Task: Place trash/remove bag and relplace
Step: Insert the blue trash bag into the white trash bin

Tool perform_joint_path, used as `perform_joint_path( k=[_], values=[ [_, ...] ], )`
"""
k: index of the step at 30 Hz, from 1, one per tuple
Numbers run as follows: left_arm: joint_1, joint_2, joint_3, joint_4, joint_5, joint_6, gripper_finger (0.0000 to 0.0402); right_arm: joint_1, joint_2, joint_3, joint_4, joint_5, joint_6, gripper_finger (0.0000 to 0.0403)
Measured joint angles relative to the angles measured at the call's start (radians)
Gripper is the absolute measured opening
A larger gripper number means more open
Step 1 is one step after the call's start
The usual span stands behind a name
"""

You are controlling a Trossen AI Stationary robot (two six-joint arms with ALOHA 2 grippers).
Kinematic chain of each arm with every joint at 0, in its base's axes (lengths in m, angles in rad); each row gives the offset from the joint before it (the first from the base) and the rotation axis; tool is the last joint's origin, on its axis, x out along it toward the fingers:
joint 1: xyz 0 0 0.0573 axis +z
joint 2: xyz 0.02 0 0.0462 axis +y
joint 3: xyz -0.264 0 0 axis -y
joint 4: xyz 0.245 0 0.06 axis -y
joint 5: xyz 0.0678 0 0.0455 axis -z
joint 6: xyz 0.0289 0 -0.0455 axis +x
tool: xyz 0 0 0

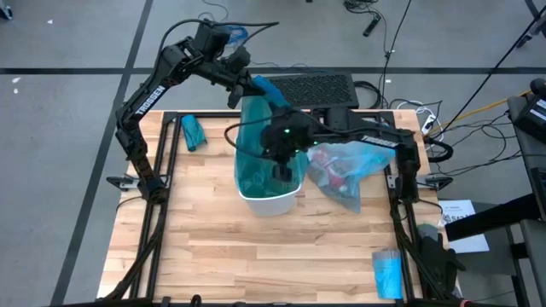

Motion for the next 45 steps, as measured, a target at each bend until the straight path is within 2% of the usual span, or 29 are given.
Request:
perform_joint_path(
  k=[6,15,19,23,31,33,37,40,45],
  values=[
    [0.000,0.000,0.000,0.000,0.035,-0.005,0.0000,-0.001,0.083,0.000,0.008,0.008,-0.018,0.0000],
    [-0.001,0.000,0.000,-0.032,0.047,-0.006,0.0000,-0.005,0.219,-0.001,-0.110,-0.005,-0.052,0.0000],
    [0.000,0.000,0.000,-0.075,0.047,-0.003,0.0000,-0.001,0.240,-0.001,-0.115,-0.014,-0.056,0.0000],
    [-0.002,0.000,0.000,-0.108,0.047,-0.005,0.0000,-0.008,0.260,-0.001,-0.138,-0.099,-0.049,0.0000],
    [-0.018,0.000,0.000,-0.215,0.048,-0.010,0.0000,-0.010,0.261,-0.020,-0.149,-0.102,-0.055,0.0000],
    [-0.029,0.000,0.000,-0.254,0.071,-0.036,0.0000,-0.010,0.261,-0.020,-0.152,-0.102,-0.056,0.0000],
    [-0.035,-0.003,0.000,-0.284,0.189,-0.077,0.0001,-0.010,0.261,-0.020,-0.154,-0.103,-0.060,0.0000],
    [-0.035,-0.015,0.000,-0.284,0.209,-0.118,0.0016,-0.010,0.261,-0.020,-0.156,-0.105,-0.064,0.0000],
    [-0.035,-0.037,0.000,-0.333,0.209,-0.139,0.0079,-0.010,0.261,-0.020,-0.161,-0.107,-0.064,0.0000]
  ],
)
